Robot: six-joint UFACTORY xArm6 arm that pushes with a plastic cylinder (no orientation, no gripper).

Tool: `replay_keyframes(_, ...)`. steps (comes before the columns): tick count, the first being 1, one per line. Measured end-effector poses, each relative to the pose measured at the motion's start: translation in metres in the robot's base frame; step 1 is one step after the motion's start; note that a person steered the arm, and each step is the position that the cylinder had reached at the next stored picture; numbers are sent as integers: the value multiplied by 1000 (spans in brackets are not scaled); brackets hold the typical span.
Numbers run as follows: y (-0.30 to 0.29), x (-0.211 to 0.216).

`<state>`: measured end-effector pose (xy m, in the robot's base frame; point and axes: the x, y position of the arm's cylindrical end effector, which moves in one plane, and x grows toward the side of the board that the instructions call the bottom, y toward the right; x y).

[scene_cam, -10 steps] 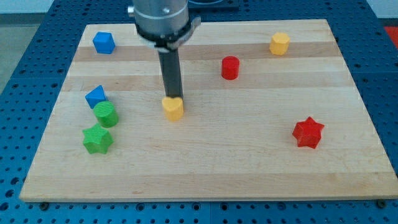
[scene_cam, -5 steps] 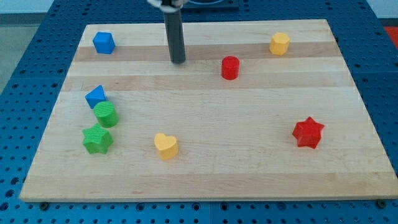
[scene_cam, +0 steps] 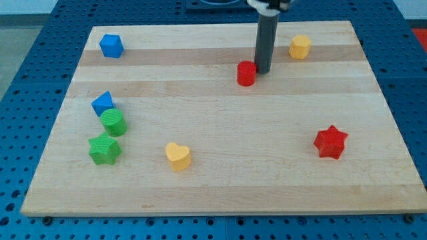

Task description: Move the yellow hexagon parallel to the red circle

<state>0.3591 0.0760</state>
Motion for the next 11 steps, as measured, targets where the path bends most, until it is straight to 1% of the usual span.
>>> replay_keyframes(2, -12, 71)
replay_keyframes(3, 1, 81)
replay_keyframes(4, 16, 23)
replay_keyframes(5, 12, -40)
replay_keyframes(6, -11, -59)
replay_keyframes(7, -40, -22)
replay_keyframes(10, -52, 112)
replay_keyframes(11, -53, 141)
